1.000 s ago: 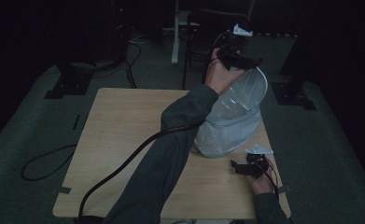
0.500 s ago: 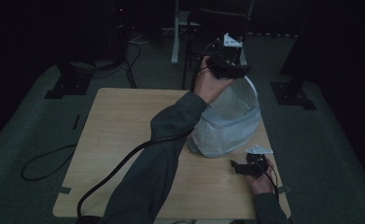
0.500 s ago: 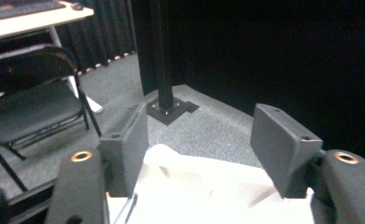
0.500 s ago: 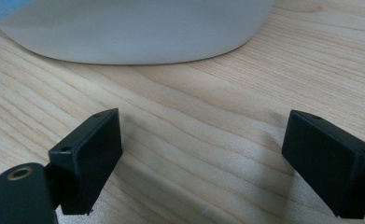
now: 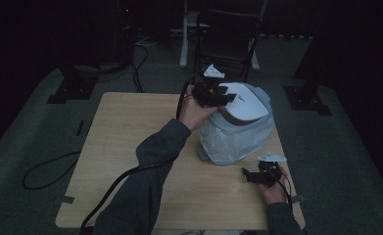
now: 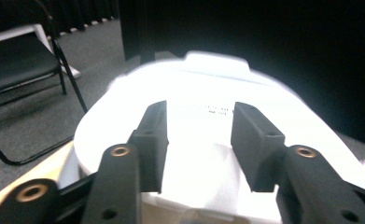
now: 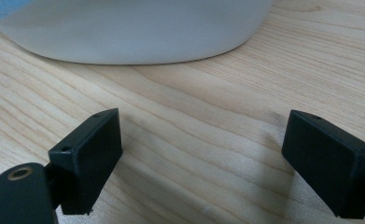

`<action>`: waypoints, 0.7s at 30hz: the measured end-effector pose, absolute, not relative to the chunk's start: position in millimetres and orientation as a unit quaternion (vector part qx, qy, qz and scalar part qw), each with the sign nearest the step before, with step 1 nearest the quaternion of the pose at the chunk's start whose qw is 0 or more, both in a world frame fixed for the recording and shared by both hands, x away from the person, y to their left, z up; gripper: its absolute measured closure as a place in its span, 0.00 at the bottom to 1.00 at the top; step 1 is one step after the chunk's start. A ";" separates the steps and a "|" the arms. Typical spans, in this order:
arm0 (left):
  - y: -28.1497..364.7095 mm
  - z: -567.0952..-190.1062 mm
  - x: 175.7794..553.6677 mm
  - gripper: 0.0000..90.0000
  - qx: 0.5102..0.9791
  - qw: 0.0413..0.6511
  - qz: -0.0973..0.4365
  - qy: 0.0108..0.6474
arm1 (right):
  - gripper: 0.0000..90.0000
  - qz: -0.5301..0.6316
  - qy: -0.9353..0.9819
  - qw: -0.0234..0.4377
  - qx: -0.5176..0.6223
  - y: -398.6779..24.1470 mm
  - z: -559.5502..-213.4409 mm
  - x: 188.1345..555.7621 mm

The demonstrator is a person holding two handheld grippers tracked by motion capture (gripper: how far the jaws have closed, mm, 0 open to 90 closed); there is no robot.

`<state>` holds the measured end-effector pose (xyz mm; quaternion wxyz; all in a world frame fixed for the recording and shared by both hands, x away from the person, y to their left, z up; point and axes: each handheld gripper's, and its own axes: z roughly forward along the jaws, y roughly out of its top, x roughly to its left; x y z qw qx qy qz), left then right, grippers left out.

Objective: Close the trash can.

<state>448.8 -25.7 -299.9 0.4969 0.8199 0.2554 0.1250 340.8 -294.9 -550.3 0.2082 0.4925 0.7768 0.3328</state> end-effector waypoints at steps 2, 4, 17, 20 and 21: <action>-26.4 -305.4 446.3 0.69 0.831 0.484 0.125 0.245 | 0.13 0.333 0.776 0.208 0.493 -294.9 -550.3 340.7; -26.1 -307.5 446.0 0.72 0.834 0.480 0.122 0.242 | 0.13 0.333 0.776 0.208 0.493 -294.8 -550.4 340.7; -3.8 -318.8 437.5 0.92 0.830 0.501 0.104 0.223 | 0.13 0.333 0.775 0.209 0.494 -294.6 -550.4 340.5; 1.9 -316.2 435.3 0.82 0.826 0.506 0.106 0.224 | 0.13 0.333 0.775 0.209 0.494 -294.6 -550.4 340.6; 4.6 -314.8 434.6 0.79 0.823 0.510 0.106 0.224 | 0.13 0.333 0.775 0.209 0.494 -294.6 -550.4 340.6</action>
